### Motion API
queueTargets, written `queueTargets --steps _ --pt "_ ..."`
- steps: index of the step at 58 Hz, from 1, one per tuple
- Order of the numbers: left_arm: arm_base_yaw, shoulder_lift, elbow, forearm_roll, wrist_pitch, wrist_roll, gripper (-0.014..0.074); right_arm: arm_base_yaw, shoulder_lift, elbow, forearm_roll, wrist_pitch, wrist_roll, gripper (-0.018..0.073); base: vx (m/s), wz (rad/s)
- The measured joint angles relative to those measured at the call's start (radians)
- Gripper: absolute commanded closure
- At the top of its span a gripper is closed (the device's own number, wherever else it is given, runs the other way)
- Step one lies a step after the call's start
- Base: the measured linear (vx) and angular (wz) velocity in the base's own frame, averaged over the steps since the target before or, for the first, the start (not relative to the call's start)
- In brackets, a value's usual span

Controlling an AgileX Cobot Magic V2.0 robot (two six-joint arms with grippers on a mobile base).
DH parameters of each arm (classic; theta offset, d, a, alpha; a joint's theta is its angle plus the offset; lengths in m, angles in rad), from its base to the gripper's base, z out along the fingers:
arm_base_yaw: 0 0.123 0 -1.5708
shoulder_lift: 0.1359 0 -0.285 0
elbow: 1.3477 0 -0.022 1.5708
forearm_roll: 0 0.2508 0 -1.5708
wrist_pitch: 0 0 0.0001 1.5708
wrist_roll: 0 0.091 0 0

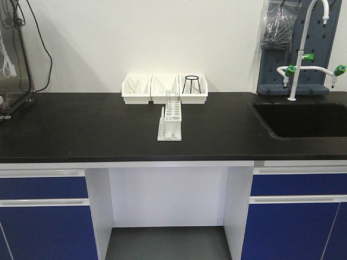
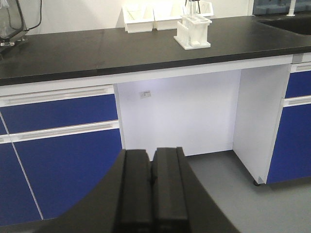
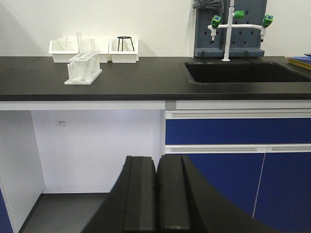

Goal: Flip and reinsert test tube from rack
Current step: 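Drive the base forward toward the white test-tube rack on the bench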

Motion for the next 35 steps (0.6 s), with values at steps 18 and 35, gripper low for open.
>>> queueTargets --steps 18,35 --pt "0.000 0.000 0.000 0.000 0.000 0.000 0.0602 0.000 0.000 0.000 0.000 0.000 0.000 0.0569 0.00 0.00" --pt "0.000 0.000 0.000 0.000 0.000 0.000 0.0602 0.000 0.000 0.000 0.000 0.000 0.000 0.0569 0.00 0.00"
